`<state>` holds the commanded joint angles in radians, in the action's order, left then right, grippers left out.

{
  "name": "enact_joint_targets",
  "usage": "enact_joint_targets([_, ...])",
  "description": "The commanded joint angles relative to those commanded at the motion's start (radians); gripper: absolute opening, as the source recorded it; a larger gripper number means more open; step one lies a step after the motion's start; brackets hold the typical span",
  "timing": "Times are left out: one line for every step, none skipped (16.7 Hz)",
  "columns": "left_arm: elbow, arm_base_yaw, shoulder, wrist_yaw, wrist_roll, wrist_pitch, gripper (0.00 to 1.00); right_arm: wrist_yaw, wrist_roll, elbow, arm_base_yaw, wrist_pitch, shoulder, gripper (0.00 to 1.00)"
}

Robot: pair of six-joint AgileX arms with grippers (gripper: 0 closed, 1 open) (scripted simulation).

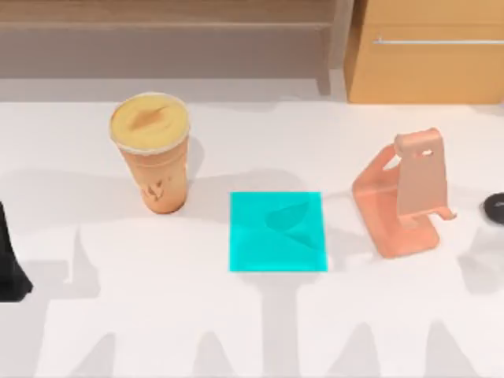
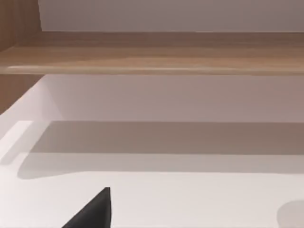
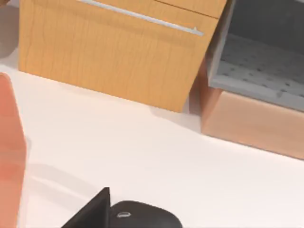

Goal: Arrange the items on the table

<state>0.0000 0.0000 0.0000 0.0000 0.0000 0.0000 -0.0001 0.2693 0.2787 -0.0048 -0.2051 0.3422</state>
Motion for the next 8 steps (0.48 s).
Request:
enact_joint_targets([0.0, 0.0, 0.0, 0.0, 0.0, 0.0, 1.0, 0.0, 0.06, 0.062, -0.001, -0.046, 0.077, 1.0])
enact_joint_targets([0.0, 0.0, 0.0, 0.0, 0.0, 0.0, 1.0, 0.0, 0.124, 0.128, -0.002, -0.094, 0.158, 1.0])
enact_joint_targets([0.0, 0.0, 0.0, 0.0, 0.0, 0.0, 1.0, 0.0, 0.191, 0.198, -0.003, -0.145, 0.244, 1.0])
enact_joint_targets([0.0, 0.0, 0.0, 0.0, 0.0, 0.0, 1.0, 0.0, 0.26, 0.269, -0.005, -0.198, 0.333, 1.0])
enact_joint_targets([0.0, 0.0, 0.0, 0.0, 0.0, 0.0, 1.0, 0.0, 0.332, 0.343, -0.006, -0.252, 0.424, 1.0])
enact_joint_targets([0.0, 0.0, 0.0, 0.0, 0.0, 0.0, 1.0, 0.0, 0.404, 0.418, -0.007, -0.307, 0.517, 1.0])
enact_joint_targets([0.0, 0.0, 0.0, 0.0, 0.0, 0.0, 1.0, 0.0, 0.477, 0.494, -0.009, -0.362, 0.611, 1.0])
enact_joint_targets([0.0, 0.0, 0.0, 0.0, 0.0, 0.0, 1.0, 0.0, 0.551, 0.57, -0.01, -0.417, 0.705, 1.0])
